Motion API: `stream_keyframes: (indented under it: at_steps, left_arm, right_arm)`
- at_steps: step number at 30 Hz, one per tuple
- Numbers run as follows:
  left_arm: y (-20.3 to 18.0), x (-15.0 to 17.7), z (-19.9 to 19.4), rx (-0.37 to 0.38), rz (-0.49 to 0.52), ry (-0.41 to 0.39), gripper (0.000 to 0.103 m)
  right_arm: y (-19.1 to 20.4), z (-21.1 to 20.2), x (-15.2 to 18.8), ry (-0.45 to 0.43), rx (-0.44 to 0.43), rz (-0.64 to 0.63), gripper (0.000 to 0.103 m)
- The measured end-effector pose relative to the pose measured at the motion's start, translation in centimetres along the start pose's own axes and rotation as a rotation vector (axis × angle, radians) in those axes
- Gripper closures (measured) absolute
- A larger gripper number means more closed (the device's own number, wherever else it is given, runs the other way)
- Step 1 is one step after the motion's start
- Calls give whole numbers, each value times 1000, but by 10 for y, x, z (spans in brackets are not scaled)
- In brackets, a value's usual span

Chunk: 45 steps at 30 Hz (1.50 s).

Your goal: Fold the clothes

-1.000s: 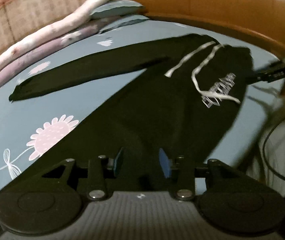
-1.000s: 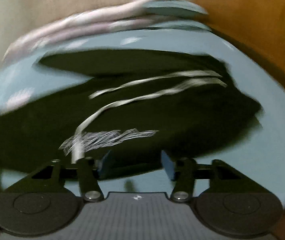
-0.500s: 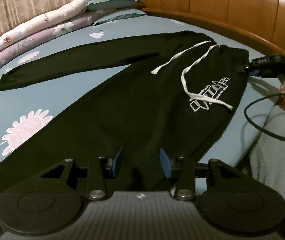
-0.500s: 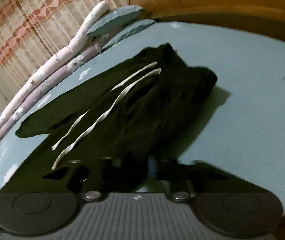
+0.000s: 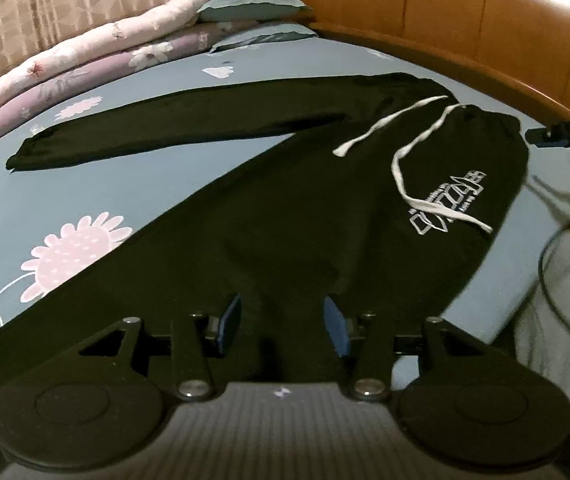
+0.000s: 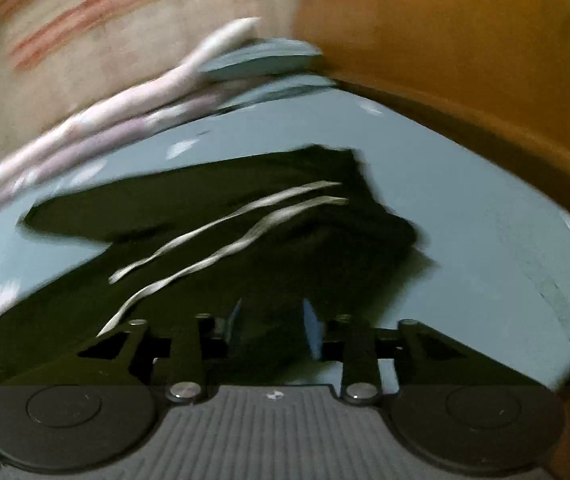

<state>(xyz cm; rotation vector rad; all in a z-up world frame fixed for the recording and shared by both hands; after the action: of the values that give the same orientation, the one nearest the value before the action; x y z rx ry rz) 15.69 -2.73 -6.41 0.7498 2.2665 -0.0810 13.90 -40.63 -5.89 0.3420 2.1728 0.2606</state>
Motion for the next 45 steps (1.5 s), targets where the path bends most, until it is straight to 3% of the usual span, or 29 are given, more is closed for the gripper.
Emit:
stream_keyframes:
  at_steps: [4,7,14,18,20,22,28,30,33,37,40,45]
  left_arm:
    - [2,1,13,-1,-28,28,55]
    - [-1,11,23,-2,-34,78,55]
    - [1,38,19,13,-98,131,46]
    - [9,20,15,-10,-90,95,46]
    - [15,7,18,-39,-122,79,46]
    - [16,-1,24,-18,-150,90,46]
    - [3,9,42,34,-177,211,45]
    - [4,9,36,52,-198,228,45]
    - [21,1,14,56,-235,216,44]
    - [66,-11,-25,-7,-303,193,44]
    - [105,-14,-52,-96,-354,200,44]
    - [157,7,-75,-160,-455,240,43]
  right_arm:
    - [53,37,25,76,-31,-169,62]
    - [70,60,46,117,32,-231,61]
    - [63,40,64,99,47,-211,49]
    - [69,42,50,62,-6,-194,32]
    - [71,53,47,81,-12,-154,31]
    - [72,63,47,95,-16,-105,28]
    - [72,64,62,64,-70,-108,2]
    - [74,63,69,35,-77,-139,0]
    - [80,64,76,3,-51,-190,0]
    - [77,63,75,-5,-67,-171,0]
    - [70,61,71,-7,-101,-119,0]
    - [67,59,71,-11,-119,-97,0]
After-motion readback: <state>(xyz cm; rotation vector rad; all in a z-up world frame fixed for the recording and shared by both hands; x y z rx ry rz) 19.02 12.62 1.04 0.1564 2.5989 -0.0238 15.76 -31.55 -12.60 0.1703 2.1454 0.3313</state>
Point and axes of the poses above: each gripper's, at about its wrist camera, not at the fingertips, and z roughly the way its jaws point, y to its left, x to its underside, the point moved 2 cm from there along z, roughly the way its jaws point, and after that the axes turned 9 degrees about z, right-handed, at the moved point
